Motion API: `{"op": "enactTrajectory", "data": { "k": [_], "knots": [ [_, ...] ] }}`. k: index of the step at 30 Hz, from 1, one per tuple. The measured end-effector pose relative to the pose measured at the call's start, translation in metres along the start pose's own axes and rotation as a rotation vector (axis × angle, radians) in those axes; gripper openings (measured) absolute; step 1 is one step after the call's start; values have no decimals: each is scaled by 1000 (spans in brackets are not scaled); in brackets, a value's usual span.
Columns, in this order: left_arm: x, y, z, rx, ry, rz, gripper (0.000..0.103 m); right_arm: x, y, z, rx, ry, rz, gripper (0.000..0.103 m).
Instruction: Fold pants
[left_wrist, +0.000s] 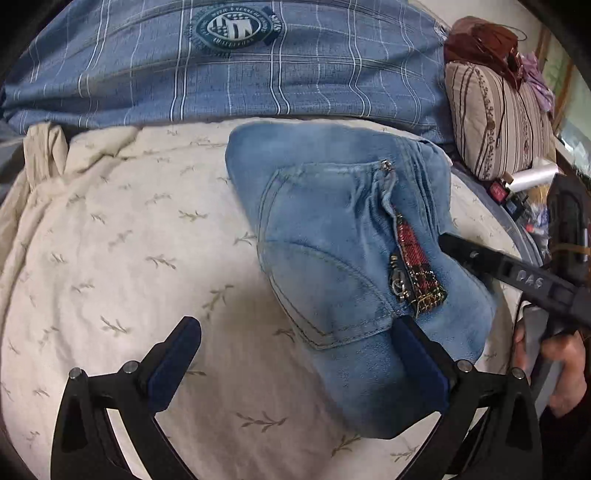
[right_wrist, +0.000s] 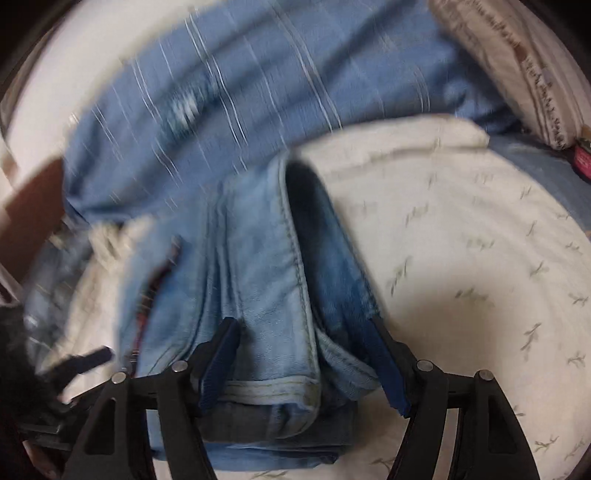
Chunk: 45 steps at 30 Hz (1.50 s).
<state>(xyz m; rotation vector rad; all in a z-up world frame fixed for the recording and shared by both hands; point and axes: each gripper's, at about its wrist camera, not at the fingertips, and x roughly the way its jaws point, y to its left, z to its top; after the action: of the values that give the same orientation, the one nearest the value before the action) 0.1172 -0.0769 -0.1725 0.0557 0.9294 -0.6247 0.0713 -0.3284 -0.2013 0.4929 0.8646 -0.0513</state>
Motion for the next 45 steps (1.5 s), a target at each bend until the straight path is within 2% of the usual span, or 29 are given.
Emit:
{"op": "enactTrajectory", "data": {
  "k": [4, 8, 10, 13, 17, 20, 25, 27, 30, 34, 35, 37, 39, 41, 45],
  "knots": [
    [-6, 10, 2, -52, 15, -44, 103, -11, -5, 2, 35, -17, 33, 74],
    [-28, 20, 8, -112, -71, -65, 103, -41, -20, 2, 97, -129, 93, 74],
    [-33, 25, 11, -150, -84, -68, 103, -49, -32, 2, 155, -158, 123, 74],
    [-28, 28, 22, -175, -65, -77, 103, -39, -55, 4, 279, -101, 205, 74],
    [-7, 29, 46, -172, -6, -90, 103, -24, -70, 2, 338, -20, 238, 74],
    [9, 35, 45, -210, 25, -133, 103, -5, -79, 1, 391, 65, 308, 74],
    [23, 27, 39, -186, 108, -278, 103, 5, -70, 4, 351, 90, 352, 77],
    [22, 18, 39, -146, 109, -292, 103, 9, -65, 6, 357, 88, 366, 82],
    [24, 11, 38, -114, 119, -294, 103, 14, -55, 9, 365, 98, 398, 82],
    [21, 18, 36, -142, 119, -302, 103, 10, -34, 8, 268, 113, 269, 82],
    [22, 20, 36, -144, 117, -302, 102, 8, -34, 8, 266, 109, 266, 82],
    [25, 20, 37, -141, 120, -309, 99, 6, -38, 7, 278, 111, 299, 82],
    [26, 18, 39, -132, 128, -330, 92, 14, -42, 3, 287, 152, 316, 81],
    [26, 18, 40, -137, 131, -340, 91, 12, -43, 4, 277, 151, 333, 81],
    [26, 20, 41, -160, 132, -361, 84, 16, -46, -5, 351, 188, 450, 82]
  ]
}}
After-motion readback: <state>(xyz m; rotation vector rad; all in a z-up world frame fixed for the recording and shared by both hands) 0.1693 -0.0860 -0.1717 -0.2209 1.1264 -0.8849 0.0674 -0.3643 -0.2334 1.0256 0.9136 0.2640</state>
